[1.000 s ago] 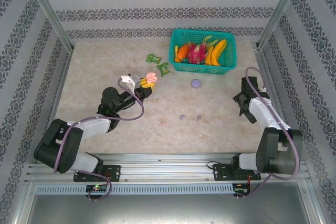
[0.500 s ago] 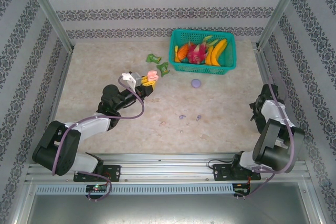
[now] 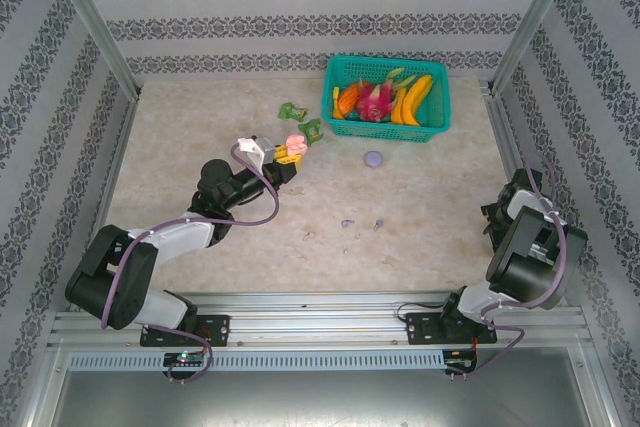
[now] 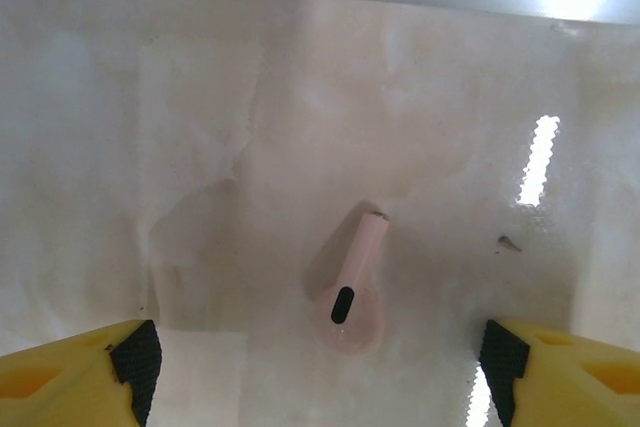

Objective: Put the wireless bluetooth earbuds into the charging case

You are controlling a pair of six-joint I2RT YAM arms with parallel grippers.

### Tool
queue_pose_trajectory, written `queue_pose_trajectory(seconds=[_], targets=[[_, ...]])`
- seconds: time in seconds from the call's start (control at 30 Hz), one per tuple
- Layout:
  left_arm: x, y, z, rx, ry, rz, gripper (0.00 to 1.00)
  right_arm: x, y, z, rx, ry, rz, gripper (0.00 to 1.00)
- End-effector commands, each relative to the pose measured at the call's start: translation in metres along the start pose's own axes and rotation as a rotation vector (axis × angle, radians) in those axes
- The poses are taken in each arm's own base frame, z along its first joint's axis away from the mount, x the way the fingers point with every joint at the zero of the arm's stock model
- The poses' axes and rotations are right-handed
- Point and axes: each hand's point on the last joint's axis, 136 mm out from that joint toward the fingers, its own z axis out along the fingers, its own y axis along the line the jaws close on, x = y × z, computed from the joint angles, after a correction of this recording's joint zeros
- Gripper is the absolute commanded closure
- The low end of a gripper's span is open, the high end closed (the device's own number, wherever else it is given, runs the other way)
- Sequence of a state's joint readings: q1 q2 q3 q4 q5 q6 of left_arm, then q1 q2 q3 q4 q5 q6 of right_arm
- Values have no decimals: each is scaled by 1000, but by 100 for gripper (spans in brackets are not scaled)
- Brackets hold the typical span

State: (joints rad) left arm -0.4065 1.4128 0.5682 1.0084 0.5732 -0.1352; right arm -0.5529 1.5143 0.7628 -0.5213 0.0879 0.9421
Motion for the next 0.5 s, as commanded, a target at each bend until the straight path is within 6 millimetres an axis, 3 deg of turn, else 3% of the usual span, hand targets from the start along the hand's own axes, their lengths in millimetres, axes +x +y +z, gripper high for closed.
queue_pose_trajectory(seconds=[0.0, 0.47], targets=[[-17, -8, 7, 29, -43, 30, 100, -3, 4, 5, -13, 16, -10, 18], [-14, -7, 6, 22, -43, 31, 100, -11, 15, 14, 7, 39, -57, 34]])
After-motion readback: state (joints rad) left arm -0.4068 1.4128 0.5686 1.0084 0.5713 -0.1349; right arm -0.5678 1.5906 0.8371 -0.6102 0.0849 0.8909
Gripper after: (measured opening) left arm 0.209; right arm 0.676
